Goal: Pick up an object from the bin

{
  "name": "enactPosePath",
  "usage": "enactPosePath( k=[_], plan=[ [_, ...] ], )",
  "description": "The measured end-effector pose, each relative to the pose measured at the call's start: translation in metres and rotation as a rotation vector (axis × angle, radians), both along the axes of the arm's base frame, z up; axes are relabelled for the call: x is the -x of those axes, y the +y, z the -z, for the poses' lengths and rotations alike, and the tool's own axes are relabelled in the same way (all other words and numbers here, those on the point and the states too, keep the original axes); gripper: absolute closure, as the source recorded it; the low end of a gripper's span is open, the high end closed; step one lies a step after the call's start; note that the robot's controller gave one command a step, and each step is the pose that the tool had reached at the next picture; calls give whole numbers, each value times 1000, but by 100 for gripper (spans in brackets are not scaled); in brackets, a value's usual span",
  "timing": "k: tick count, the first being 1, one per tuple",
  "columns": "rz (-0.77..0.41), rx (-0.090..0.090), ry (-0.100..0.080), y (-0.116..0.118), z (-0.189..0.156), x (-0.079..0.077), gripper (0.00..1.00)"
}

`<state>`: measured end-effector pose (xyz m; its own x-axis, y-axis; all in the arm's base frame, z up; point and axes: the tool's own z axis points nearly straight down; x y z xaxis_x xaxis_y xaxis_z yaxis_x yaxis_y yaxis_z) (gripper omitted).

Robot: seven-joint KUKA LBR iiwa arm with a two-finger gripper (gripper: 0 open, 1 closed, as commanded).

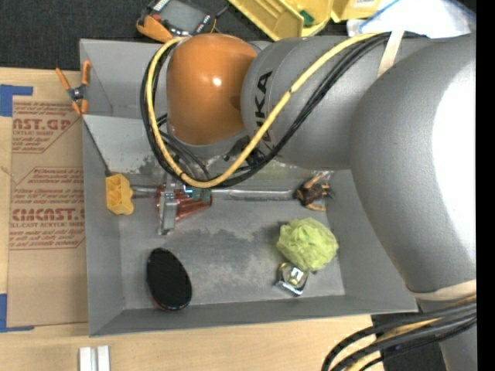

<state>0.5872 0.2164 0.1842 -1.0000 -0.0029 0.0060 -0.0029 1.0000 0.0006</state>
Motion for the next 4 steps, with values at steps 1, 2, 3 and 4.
enactPosePath(
  k=[1,2,3,4],
  plan=[
    [2,-1,-8,-1,-5,-2,0],
    [-484,-4,-3,32,114,93,0],
    [-147,-3,-10,-15,55,89,0],
    [-926,-9,-10,7,83,103,0]
  ],
)
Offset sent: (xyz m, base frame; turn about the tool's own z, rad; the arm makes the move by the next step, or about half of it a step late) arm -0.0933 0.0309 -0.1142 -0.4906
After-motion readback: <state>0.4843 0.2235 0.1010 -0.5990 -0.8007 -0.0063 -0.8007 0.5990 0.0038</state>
